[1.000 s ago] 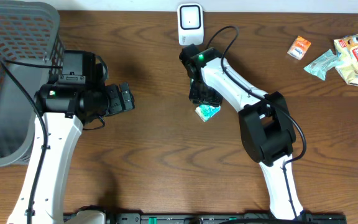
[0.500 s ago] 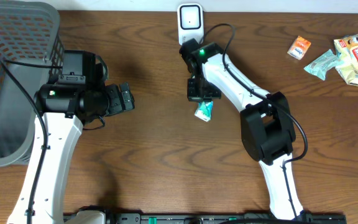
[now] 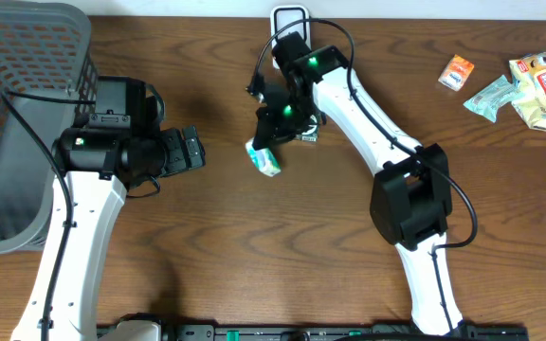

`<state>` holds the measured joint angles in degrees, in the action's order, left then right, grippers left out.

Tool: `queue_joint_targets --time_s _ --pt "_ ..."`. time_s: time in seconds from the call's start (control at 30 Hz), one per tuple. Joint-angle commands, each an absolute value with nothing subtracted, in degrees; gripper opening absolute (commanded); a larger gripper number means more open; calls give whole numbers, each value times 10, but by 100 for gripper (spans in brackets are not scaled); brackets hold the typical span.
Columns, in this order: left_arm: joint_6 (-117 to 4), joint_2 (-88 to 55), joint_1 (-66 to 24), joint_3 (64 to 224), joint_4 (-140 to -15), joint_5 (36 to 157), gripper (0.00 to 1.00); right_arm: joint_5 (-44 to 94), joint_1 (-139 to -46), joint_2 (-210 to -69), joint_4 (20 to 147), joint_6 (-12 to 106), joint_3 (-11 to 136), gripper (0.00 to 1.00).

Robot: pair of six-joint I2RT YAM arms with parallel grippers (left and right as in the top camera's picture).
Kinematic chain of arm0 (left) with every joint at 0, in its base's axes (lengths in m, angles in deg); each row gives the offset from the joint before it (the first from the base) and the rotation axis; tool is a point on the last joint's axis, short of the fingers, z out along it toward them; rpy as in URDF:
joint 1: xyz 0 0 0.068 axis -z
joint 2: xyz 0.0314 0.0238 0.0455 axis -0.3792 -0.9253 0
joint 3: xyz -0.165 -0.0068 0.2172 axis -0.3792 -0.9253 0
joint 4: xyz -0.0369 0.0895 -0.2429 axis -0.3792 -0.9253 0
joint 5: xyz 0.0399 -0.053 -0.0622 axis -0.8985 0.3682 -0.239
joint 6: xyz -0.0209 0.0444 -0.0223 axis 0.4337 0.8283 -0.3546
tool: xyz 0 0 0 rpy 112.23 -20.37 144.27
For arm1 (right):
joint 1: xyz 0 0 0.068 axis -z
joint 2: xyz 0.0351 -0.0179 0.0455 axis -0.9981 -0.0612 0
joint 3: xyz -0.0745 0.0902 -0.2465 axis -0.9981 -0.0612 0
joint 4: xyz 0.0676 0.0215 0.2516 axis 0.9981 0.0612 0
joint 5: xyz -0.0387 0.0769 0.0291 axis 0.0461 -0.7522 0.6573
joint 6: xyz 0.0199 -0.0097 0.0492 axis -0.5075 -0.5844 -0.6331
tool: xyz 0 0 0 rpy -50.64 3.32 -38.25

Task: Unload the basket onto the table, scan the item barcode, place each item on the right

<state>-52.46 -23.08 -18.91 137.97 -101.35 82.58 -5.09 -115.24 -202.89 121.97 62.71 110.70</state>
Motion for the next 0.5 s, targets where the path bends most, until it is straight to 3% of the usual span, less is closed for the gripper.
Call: queue_joint_targets --time_s 0.0,0.47 --pt "-519 -231 -192 1382 -1015 822 98 -128 -1146 -2034 1214 678 1087 1" --pt "-519 -231 -192 1382 -1015 822 98 -228 -1084 -2034 1112 676 888 1"
